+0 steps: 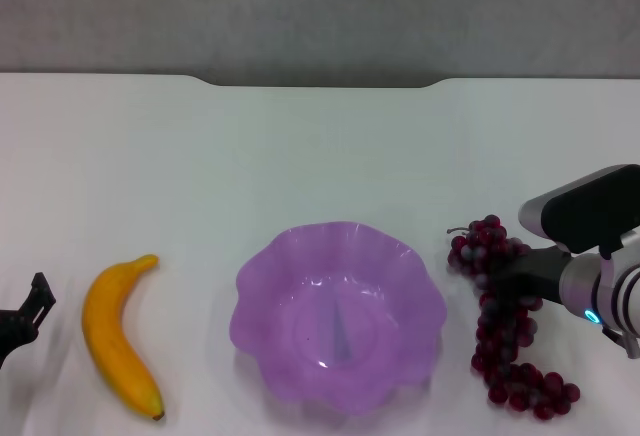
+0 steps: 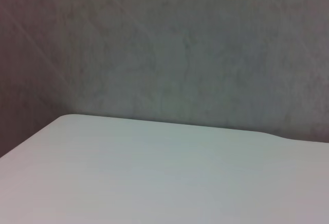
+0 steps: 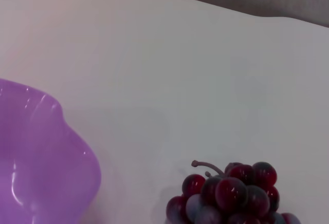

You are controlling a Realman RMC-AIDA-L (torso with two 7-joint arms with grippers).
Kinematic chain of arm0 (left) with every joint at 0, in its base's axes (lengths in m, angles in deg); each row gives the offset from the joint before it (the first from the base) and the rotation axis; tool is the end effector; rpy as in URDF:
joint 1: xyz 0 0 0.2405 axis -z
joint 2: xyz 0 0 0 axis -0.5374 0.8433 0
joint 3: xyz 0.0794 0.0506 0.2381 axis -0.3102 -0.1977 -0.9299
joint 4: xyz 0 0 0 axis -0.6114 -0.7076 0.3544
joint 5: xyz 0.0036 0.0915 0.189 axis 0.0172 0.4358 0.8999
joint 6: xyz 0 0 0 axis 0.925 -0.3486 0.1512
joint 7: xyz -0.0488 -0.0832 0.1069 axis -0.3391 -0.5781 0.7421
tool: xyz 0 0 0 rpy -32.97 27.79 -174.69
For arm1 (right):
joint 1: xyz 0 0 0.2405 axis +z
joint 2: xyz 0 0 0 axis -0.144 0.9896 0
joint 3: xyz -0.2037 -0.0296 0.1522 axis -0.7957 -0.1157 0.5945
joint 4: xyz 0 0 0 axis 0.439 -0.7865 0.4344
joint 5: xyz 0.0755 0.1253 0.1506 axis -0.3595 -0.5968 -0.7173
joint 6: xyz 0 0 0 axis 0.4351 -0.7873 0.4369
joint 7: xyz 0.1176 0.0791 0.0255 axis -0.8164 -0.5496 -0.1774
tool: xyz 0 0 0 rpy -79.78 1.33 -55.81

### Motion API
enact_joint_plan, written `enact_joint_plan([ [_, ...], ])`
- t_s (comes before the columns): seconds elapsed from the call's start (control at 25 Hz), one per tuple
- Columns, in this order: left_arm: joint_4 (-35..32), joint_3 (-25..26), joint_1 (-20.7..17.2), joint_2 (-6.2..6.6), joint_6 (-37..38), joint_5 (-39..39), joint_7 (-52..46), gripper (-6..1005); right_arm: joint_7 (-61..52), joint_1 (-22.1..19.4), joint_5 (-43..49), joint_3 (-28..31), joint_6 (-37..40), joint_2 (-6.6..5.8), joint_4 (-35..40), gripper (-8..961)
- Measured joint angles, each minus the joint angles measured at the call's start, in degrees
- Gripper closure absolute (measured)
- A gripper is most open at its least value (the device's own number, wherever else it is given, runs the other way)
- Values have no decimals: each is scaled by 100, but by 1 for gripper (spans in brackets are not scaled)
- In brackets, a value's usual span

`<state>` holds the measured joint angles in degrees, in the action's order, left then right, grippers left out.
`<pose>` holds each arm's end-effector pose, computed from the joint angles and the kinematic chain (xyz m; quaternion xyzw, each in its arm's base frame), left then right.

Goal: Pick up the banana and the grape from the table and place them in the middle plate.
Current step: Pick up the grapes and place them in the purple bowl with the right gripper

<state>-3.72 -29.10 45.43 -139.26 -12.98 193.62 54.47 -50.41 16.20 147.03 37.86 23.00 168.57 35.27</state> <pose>-0.3970 0.2694 -0.0288 -0.6337 -0.3965 -0.2043 0.6320 0.2849 0.3729 -0.0681 -0.8398 0.3521 -0.0265 0.4123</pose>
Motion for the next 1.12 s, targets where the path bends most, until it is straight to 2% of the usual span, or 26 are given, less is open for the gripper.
enact_joint_plan([
  [0.48, 0, 0, -43, 0, 10, 0, 0, 132, 44, -231, 39, -100, 536, -8, -194, 835],
  [0.76, -16, 0, -44, 0, 9, 0, 0, 134, 331, -586, 45, -347, 1292, -9, -557, 852],
  [1.12, -19, 0, -44, 0, -2, 0, 0, 135, 1109, -1159, 54, -875, 2302, -30, -1433, 886],
])
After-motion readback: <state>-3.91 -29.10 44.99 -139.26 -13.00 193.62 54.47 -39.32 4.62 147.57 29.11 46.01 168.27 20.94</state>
